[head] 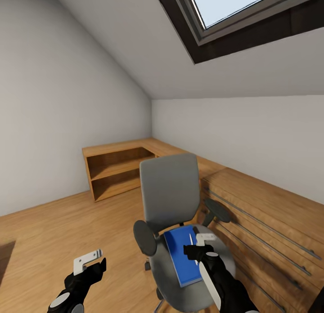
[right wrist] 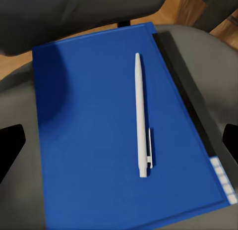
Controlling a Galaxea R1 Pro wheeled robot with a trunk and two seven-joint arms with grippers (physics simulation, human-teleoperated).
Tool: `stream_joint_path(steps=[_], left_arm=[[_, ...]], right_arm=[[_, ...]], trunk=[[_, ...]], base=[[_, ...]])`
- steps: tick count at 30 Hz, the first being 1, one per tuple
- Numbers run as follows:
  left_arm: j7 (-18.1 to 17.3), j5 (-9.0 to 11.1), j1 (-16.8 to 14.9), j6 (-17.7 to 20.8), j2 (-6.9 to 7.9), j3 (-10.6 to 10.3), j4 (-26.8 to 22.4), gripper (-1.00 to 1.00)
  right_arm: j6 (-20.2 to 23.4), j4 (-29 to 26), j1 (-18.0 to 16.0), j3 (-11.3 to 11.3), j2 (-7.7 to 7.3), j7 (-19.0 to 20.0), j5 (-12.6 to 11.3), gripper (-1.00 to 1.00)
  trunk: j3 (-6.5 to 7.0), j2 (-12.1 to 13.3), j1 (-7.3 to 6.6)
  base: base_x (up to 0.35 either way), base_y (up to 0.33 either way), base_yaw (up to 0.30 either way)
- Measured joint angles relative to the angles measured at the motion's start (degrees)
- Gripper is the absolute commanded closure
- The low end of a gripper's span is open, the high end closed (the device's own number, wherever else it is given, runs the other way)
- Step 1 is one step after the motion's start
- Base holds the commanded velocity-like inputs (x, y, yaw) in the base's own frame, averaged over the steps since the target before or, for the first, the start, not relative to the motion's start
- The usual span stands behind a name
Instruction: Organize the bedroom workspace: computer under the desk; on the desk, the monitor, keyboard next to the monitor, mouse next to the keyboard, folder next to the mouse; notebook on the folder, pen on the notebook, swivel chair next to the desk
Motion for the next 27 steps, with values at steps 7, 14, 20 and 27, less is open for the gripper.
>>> stream_joint_path(steps=[7, 14, 20, 27], left_arm=[[0.03, -0.04, -0.02, 0.00, 0.00, -0.03, 0.07, -1.00], [0.03, -0.10, -0.01, 0.00, 0.00, -0.11, 0.08, -1.00], [0.07, -0.15, 0.00, -0.19, 0.00, -0.12, 0.42, -1.00], [0.08, -0.14, 0.00, -0.08, 0.00, -0.01, 0.40, -1.00]], right_arm=[[0.00, -0.03, 0.00, -0.02, -0.01, -0.02, 0.07, -1.00], [0.00, -0.04, 0.00, -0.02, -0.07, -0.02, -0.01, -1.00], [0.00, -0.07, 0.00, 0.05, -0.07, -0.02, -0.06, -1.00], [0.00, -0.13, 0.00, 0.05, -0.02, -0.03, -0.10, -1.00]], trunk=[[-0.72, -1.62, 0.89], [-0.72, -1.62, 0.89], [-0.72, -1.62, 0.86], [-0.72, -1.62, 0.88]], base=[[0.000, 0.000, 0.000], [0.000, 0.000, 0.000], [0.223, 0.000, 0.000], [0.094, 0.000, 0.000]])
